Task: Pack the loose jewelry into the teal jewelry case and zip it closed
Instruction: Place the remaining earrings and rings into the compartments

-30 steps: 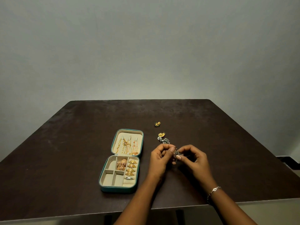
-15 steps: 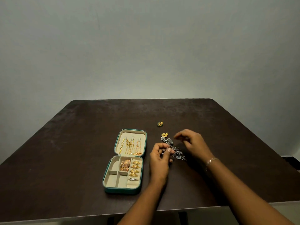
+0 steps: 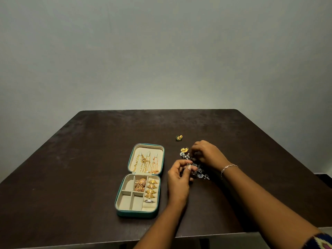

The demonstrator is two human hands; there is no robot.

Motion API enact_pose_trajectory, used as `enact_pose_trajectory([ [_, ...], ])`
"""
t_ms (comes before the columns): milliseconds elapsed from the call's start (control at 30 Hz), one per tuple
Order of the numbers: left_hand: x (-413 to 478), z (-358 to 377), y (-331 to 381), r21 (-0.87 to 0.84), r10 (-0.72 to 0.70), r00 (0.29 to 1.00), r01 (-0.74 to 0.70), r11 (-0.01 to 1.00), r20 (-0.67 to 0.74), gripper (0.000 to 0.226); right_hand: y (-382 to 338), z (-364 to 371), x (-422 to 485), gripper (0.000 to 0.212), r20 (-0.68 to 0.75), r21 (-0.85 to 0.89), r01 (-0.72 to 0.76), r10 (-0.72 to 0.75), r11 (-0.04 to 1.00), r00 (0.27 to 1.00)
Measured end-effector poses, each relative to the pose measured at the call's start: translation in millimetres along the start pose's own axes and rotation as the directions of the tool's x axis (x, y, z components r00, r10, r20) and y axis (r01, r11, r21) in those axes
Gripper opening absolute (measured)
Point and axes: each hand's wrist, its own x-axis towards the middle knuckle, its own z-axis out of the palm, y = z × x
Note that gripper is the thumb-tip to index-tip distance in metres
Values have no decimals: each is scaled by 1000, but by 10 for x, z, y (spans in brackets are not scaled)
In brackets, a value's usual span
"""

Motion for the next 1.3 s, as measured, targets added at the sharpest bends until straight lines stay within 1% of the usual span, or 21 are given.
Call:
enact_pose_trajectory([
  [67,-11,4,7,7,4,1000,-4,1000,-1,21,-8,-15,-38,10,-50,109,-45,50,993,998],
  [133,-12,-1,14,12,7,1000,-7,1000,0,19,-36,-43,-94,10,-79,253,-96,119,963,990],
  [233,-18,-6,25,13,15,1000,-15,1000,-2,18,-73,-87,-192,16,-80,447,-109,162,888,984],
  [333,-22,-10,24,10,19,1000,-19,1000,-14,19,-139,-142,-293,22,-61,621,-113,191,776,980],
  [433,-20,-15,17,15,18,999,-17,1000,-27,21,-194,-197,-366,21,46,758,-189,238,625,970],
  [567,-21,-16,31,6,13,1000,-13,1000,-20,20,-223,-260,-443,25,272,838,-362,264,409,925],
  [633,-16,-15,36,2,7,1000,-7,1000,-20,22,-252,-270,-491,28,312,868,-390,273,307,910],
  [700,-15,-16,40,11,6,1000,-6,1000,-25,25,-290,-287,-538,30,318,887,-391,288,246,903],
  [867,-24,-21,52,2,-8,999,8,1000,-42,28,-375,-300,-668,29,300,904,-378,335,200,893],
  [967,-30,-25,65,-28,-40,999,39,999,-34,29,-410,-270,-764,28,283,918,-359,357,168,890],
  [1067,-48,-29,76,-37,-57,998,57,998,-2,26,-436,-195,-838,27,284,937,-341,413,71,865],
  [1133,-74,-33,85,-28,-62,998,63,998,29,18,-457,-167,-875,28,297,941,-337,425,21,855],
  [1200,-92,-45,92,-33,-79,996,81,996,44,14,-468,-180,-900,26,296,939,-342,426,34,855],
  [1300,-114,-41,96,1,-92,995,92,996,43,16,-456,-231,-920,24,266,931,-346,437,114,859],
])
